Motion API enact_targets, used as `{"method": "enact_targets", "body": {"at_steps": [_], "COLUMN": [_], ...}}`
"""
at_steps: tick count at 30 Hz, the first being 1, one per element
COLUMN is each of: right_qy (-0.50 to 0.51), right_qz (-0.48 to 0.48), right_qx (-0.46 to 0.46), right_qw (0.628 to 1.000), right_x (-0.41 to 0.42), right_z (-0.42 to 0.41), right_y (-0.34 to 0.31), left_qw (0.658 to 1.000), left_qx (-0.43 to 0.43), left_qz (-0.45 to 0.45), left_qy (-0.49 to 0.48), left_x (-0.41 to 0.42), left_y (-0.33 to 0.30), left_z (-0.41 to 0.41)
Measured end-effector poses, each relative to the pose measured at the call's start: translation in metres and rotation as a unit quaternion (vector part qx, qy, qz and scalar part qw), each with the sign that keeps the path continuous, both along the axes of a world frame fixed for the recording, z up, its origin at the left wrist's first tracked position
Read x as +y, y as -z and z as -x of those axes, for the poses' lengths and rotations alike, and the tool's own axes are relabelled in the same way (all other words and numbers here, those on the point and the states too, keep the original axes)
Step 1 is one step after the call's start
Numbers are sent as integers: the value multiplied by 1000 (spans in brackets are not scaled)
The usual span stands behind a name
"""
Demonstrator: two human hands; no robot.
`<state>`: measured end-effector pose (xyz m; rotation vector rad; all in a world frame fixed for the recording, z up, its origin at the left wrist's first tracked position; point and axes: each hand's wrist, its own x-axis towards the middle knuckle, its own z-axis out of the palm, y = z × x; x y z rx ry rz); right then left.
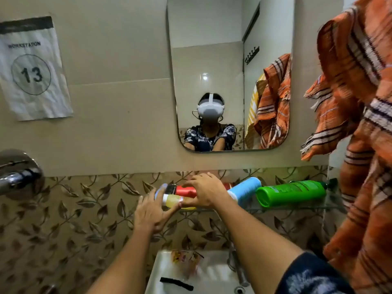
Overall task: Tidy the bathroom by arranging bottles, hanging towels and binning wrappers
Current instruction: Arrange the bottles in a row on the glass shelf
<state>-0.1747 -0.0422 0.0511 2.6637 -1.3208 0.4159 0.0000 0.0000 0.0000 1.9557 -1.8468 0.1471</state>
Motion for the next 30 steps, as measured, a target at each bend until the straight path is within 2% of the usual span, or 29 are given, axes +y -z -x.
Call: {"method": "enact_targets", "body": {"at_steps": [2, 9, 16, 21, 24, 27, 30], "right_qy": [-8, 0, -1, -20, -25, -34, -48], "right_qz": [14, -50, -170, -187, -186, -198, -201], "right_qx": [4, 48, -35, -88, -162, -223, -243], "right_qw": [1000, 998, 985, 978, 969, 954, 948], "right_x": [-5, -6, -17, -25, -27, -27, -28], "right_z": [-6, -12, -11, -11, -15, -20, -25], "right_y": [0, -7, -21, -25, -26, -31, -37], "left_qw": [998, 989, 963, 963, 958, 943, 929], "left_qx": [55, 135, 251, 258, 279, 315, 334], "left_qz": [23, 56, 96, 83, 59, 105, 154], "left_qy": [9, 18, 12, 17, 14, -19, -29], "left_x": [-3, -15, -15, -21, -24, -24, -21], "left_y": [2, 9, 0, -7, -17, -33, -54], "left_z": [-3, -17, -19, -27, -33, -37, -33]}}
